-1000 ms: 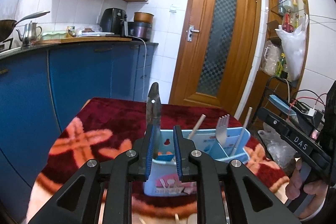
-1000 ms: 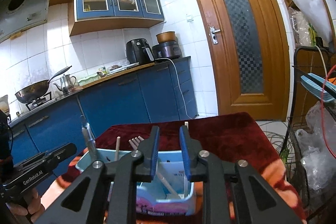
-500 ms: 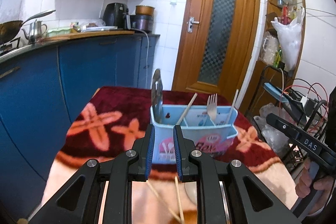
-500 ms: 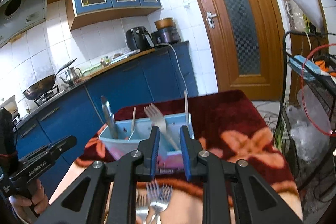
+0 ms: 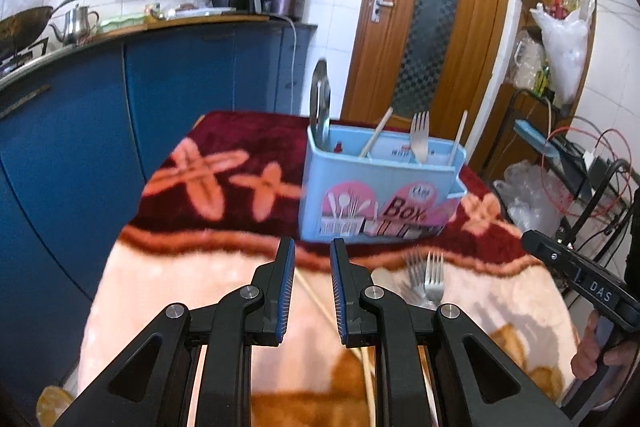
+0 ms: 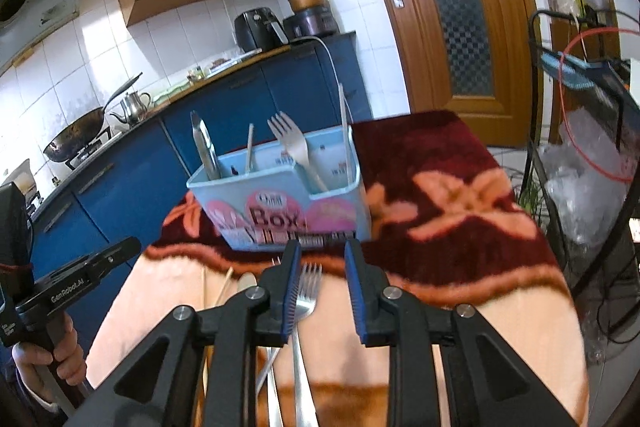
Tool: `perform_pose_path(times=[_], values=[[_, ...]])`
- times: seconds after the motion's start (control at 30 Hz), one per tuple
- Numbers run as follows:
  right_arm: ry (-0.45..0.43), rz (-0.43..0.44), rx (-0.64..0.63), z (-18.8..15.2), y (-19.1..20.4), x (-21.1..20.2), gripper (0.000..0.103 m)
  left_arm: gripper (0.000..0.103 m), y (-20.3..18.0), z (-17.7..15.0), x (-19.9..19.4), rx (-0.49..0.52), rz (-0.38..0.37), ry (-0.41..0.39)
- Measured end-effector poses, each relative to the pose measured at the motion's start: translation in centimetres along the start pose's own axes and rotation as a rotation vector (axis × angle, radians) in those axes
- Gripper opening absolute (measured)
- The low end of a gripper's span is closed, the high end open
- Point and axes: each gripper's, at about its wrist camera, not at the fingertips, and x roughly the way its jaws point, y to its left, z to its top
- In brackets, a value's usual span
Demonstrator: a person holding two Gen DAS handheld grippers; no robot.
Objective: Organize utensils
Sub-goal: 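Move both open tools back down toward the remaining utensils, then grasp a wooden chopstick with the left tool while the right tool grasps the white spoon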
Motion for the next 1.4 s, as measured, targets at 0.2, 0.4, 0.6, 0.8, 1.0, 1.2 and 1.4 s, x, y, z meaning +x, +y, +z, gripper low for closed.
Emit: perform_pose_path(times=[0.2,0.4,0.6,0.8,1.0,1.2,1.4], values=[[0.047,-0.005,0.023,-1.5,-0.8,0.5,0.03,0.018,0.3,-1.0,1.7,-0.032,-0.005,0.077],[0.084,-0.022,0.048,-2.5,-1.9,1.0,0.031,0.018,0.0,-1.9,3.5,-0.052,-0.038,0.152],[0.113,-0.026,0.052,-3.1,-2.4,1.5,0.031,0.018,-1.4,-2.3,4.6,-0.022,-0.059,0.196],[0.131,-0.022,0.062,-3.6,-2.9,1.8,0.034,0.018,-2.7,-2.4,5.7,0.016,-0.069,0.235],[0.142,-0.019,0.068,-3.9,-3.2,2.0,0.034,0.018,-3.5,-2.3,7.1,0.053,-0.061,0.273],[0.147,-0.015,0.072,-4.0,-3.4,2.1,0.034,0.018,-3.8,-1.9,8.6,0.079,-0.048,0.314],[0.151,-0.014,0.073,-4.1,-3.5,2.3,0.034,0.018,-3.8,-1.6,10.1,0.073,-0.059,0.361]])
